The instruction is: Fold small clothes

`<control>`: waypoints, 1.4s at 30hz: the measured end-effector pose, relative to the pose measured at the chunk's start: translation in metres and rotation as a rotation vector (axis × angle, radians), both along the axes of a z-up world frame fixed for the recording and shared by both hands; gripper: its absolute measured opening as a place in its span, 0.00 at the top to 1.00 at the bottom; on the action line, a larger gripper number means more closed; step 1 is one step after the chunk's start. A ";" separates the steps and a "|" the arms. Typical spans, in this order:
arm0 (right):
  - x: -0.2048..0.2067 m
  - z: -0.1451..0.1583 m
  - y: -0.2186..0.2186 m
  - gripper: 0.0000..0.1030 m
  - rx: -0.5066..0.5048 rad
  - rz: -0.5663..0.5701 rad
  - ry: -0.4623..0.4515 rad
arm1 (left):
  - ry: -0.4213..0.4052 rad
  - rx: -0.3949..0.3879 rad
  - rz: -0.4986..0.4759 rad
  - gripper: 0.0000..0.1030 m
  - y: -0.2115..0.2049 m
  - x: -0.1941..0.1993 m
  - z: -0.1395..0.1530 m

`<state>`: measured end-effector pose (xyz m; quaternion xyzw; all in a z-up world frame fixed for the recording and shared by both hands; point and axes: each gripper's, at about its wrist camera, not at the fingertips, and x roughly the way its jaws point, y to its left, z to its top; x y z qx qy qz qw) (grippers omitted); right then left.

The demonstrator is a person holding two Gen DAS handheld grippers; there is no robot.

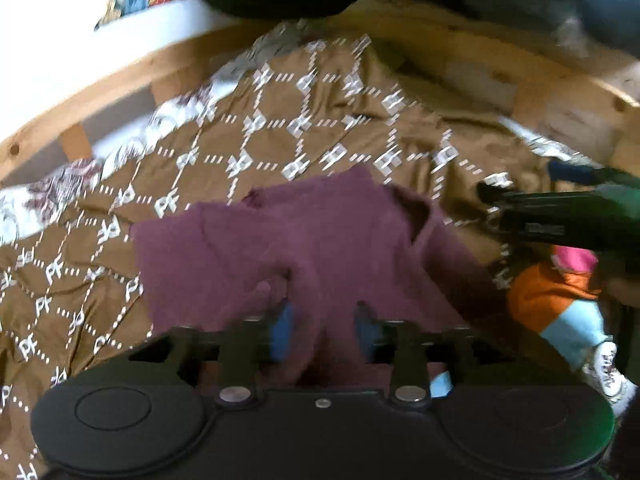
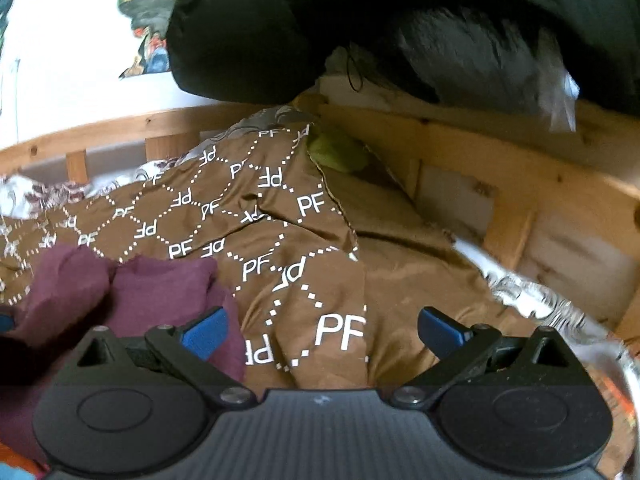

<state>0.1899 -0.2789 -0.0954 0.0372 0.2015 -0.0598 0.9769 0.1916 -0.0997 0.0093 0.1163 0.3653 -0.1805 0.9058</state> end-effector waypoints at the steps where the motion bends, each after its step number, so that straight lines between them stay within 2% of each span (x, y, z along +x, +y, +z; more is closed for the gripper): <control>1: 0.001 -0.001 -0.001 0.00 0.014 0.003 0.003 | -0.018 -0.015 -0.019 0.40 0.000 -0.005 0.002; 2: 0.003 -0.002 -0.002 0.00 0.024 0.008 0.006 | -0.042 -0.032 -0.048 0.33 -0.002 -0.014 0.005; 6: 0.004 -0.004 0.001 0.00 0.044 0.026 -0.007 | -0.121 -0.026 -0.086 0.22 -0.009 -0.037 0.016; 7: 0.002 -0.002 0.002 0.00 0.048 0.032 -0.017 | -0.150 -0.021 -0.072 0.19 -0.007 -0.043 0.018; 9: 0.000 -0.001 0.002 0.00 0.058 0.049 -0.040 | -0.211 -0.005 -0.025 0.08 -0.003 -0.050 0.021; 11: -0.002 0.000 0.003 0.00 0.074 0.067 -0.058 | -0.266 0.022 0.034 0.02 0.007 -0.057 0.022; 13: -0.002 0.000 0.002 0.00 0.113 0.109 -0.075 | -0.302 0.069 0.085 0.01 0.017 -0.061 0.015; 16: -0.003 -0.001 0.005 0.00 0.182 0.188 -0.115 | -0.265 0.183 0.139 0.01 0.030 -0.059 -0.006; 20: -0.002 0.000 0.020 0.00 0.241 0.314 -0.177 | -0.196 0.220 0.137 0.04 0.037 -0.057 -0.028; 23: 0.014 0.000 0.033 0.00 0.363 0.446 -0.164 | -0.180 0.263 0.137 0.09 0.037 -0.053 -0.040; 26: 0.038 -0.005 0.048 0.01 0.510 0.560 -0.083 | -0.149 0.275 0.143 0.18 0.041 -0.045 -0.050; 28: 0.052 -0.010 0.058 0.07 0.551 0.591 -0.024 | -0.147 0.278 0.148 0.26 0.043 -0.044 -0.051; 30: 0.062 -0.015 0.066 0.13 0.561 0.602 0.026 | -0.132 0.269 0.150 0.46 0.045 -0.042 -0.052; 33: 0.071 -0.025 0.073 0.21 0.589 0.590 0.090 | -0.126 0.277 0.153 0.65 0.045 -0.040 -0.054; 36: 0.074 -0.034 0.074 0.43 0.633 0.592 0.113 | -0.143 0.274 0.145 0.78 0.043 -0.044 -0.053; 38: 0.076 -0.038 0.073 0.67 0.664 0.599 0.114 | -0.155 0.271 0.133 0.82 0.041 -0.046 -0.051; 40: 0.073 -0.038 0.070 0.81 0.679 0.598 0.095 | -0.171 0.268 0.125 0.84 0.037 -0.048 -0.047; 42: 0.069 -0.032 0.067 0.85 0.666 0.590 0.057 | -0.188 0.251 0.116 0.85 0.033 -0.050 -0.042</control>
